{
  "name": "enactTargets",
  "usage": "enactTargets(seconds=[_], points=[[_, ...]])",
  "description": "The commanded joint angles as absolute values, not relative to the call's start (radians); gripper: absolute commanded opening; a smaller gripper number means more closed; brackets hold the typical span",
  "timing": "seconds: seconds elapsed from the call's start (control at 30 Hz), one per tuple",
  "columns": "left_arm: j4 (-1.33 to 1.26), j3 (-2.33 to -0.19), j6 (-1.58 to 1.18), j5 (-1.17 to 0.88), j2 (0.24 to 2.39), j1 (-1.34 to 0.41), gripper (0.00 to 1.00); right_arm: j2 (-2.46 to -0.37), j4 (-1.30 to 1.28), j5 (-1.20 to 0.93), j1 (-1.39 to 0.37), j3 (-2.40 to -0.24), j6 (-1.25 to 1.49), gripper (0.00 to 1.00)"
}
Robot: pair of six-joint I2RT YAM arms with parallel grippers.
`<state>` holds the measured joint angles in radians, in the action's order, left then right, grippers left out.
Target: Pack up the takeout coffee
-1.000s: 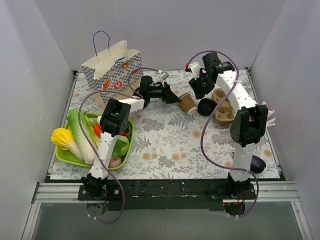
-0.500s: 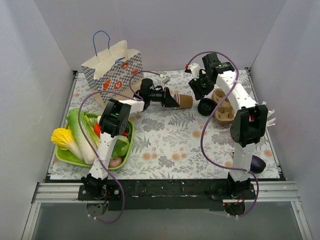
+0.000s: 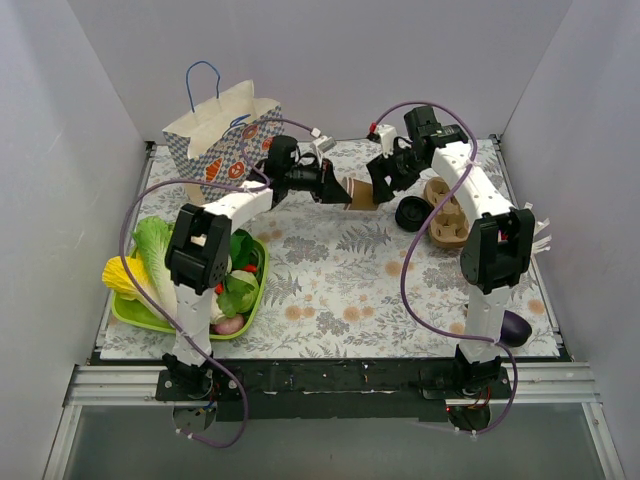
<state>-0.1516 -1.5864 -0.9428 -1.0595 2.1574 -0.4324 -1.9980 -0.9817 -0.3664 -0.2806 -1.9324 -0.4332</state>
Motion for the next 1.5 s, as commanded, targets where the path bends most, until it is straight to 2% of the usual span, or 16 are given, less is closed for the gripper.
enactTargets(seconds=[0.0,0.03,0.23,0.47,0.7,0.93,1.03,1.1,1.3,1.47], points=[[0.228,-1.618,-0.721,-0.893,1.973,-0.437,0.00,-2.029,-0.859,-0.569,-0.278,-1.931,-0.249,0.83],[0.267,-1.612,-0.672,-0.858,1.942,-0.437,0.00,-2.042,-0.842,-0.595,-0.276,-1.950,-0.212,0.91],[0.564,-1.670,-0.523,-0.545,1.914,-0.445,0.00,-2.134,-0.701,-0.816,-0.279,-1.957,-0.012,0.92],[1.046,-2.102,-0.388,-0.385,2.080,-0.454,0.00,-2.229,-0.574,-0.995,-0.285,-1.957,0.149,0.92],[1.290,-2.131,-0.325,-0.287,2.140,-0.485,0.00,-2.233,-0.480,-0.948,-0.290,-1.901,0.241,0.92],[1.324,-2.122,-0.305,-0.273,2.174,-0.495,0.00,-2.218,-0.525,-0.888,-0.290,-1.868,0.189,0.91],[1.315,-2.123,-0.308,-0.264,2.192,-0.495,0.21,-2.206,-0.538,-0.873,-0.290,-1.839,0.164,0.91],[1.293,-2.135,-0.324,-0.264,2.194,-0.497,0.30,-2.198,-0.541,-0.873,-0.290,-1.824,0.160,0.91],[1.224,-2.151,-0.347,-0.318,2.126,-0.497,0.39,-2.184,-0.554,-0.877,-0.287,-1.825,0.153,0.91],[1.151,-2.088,-0.350,-0.337,2.071,-0.497,0.39,-2.189,-0.557,-0.876,-0.288,-1.829,0.152,0.90]])
